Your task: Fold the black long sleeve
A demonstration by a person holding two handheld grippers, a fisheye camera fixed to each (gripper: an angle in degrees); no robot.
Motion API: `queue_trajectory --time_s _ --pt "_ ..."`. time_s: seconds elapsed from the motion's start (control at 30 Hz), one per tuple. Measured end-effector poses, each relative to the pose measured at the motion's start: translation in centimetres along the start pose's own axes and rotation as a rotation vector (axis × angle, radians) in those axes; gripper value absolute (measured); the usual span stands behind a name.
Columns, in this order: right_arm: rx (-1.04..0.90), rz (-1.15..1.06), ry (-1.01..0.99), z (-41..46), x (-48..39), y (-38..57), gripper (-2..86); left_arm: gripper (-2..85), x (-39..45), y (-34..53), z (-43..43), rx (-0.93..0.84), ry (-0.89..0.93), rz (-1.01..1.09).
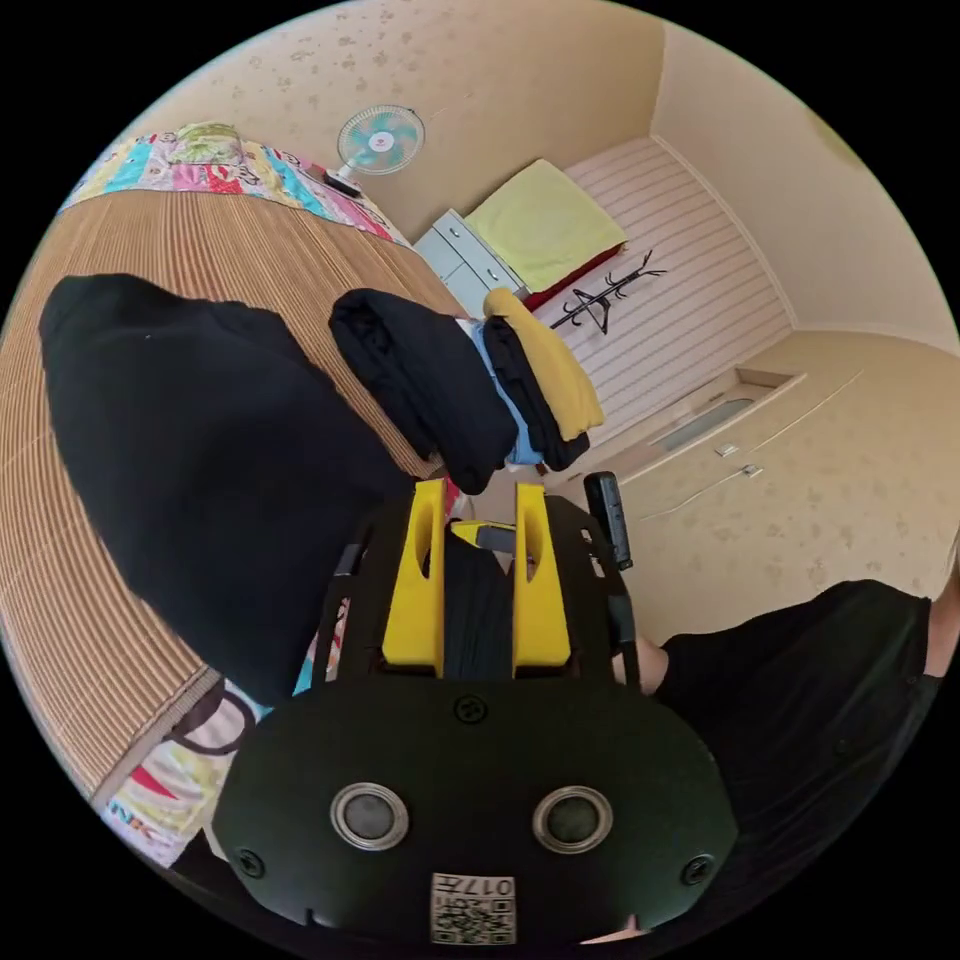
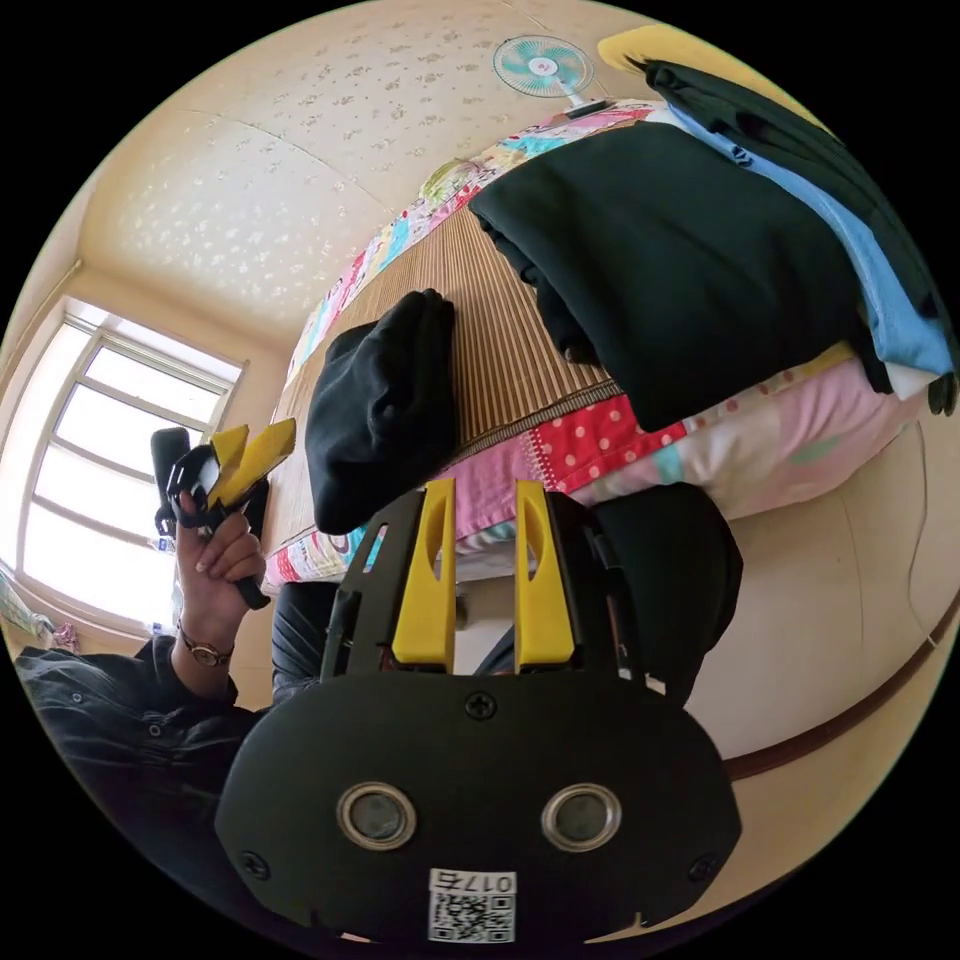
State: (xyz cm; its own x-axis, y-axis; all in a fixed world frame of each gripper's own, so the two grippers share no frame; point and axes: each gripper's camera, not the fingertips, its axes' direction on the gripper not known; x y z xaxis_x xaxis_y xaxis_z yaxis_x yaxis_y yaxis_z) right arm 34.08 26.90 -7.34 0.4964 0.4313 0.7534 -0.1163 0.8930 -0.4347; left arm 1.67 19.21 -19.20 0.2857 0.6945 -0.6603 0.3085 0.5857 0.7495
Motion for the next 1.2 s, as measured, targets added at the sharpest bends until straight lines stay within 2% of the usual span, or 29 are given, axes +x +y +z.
queue_trajectory --time_s 0.03,0.13,0.27,0.37,0.43,0.57,0.7,0.77,0.83,0.9,1.0,1.1,1.2 --pt "0.002 -0.005 -0.061 -0.6 0.6 -0.1 9.9 12.0 -1.2 1.4 -2.2 0.07 -0.084 -0.063" --pt "-0.007 -0.004 -0.247 -1.8 2.0 -0.7 11.4 15.9 -5.4 4.1 -5.8 0.164 -0.181 -0.275" --pt "-0.051 0.024 -0.382 -2.0 3.3 -1.7 13.1 19.2 -10.2 5.3 -4.4 0.055 -0.083 -0.434" --pt "-0.079 0.091 -0.495 -1.7 4.7 -2.0 14.7 15.5 -11.5 5.8 -3.1 -0.001 -0.048 -0.486" --pt "-0.099 0.153 -0.558 -1.4 5.7 -1.8 16.5 12.9 -12.4 5.8 -2.5 -0.042 0.037 -0.519" --pt "-0.157 0.197 -0.616 -0.6 5.9 -1.1 18.9 8.4 -12.7 6.6 -1.7 -0.077 0.178 -0.528" --pt "-0.162 0.232 -0.729 0.2 5.8 -0.5 20.9 6.6 -8.9 7.5 -1.8 -0.152 0.277 -0.434" --pt "-0.132 0.244 -0.813 0.4 5.8 -0.3 20.8 6.6 -6.4 8.3 -2.2 -0.203 0.283 -0.363" --pt "-0.087 0.242 -0.897 0.4 5.4 0.1 19.9 6.6 -3.5 9.6 -3.4 -0.233 0.214 -0.273" --pt "-0.085 0.174 -0.899 0.1 4.2 0.2 19.2 7.3 -2.3 10.5 -5.0 -0.192 0.171 -0.24" --pt "-0.009 0.02 -0.889 -2.6 2.0 -1.7 18.1 8.2 -1.6 11.3 -8.0 -0.114 0.228 -0.182" --pt "0.08 -0.198 -0.847 -7.3 -0.8 -6.5 17.0 9.2 -0.9 12.5 -11.7 -0.008 0.074 -0.149" --pt "0.194 -0.412 -0.759 -13.3 -3.7 -10.6 15.9 9.4 -0.3 13.5 -14.0 0.012 -0.055 -0.126"
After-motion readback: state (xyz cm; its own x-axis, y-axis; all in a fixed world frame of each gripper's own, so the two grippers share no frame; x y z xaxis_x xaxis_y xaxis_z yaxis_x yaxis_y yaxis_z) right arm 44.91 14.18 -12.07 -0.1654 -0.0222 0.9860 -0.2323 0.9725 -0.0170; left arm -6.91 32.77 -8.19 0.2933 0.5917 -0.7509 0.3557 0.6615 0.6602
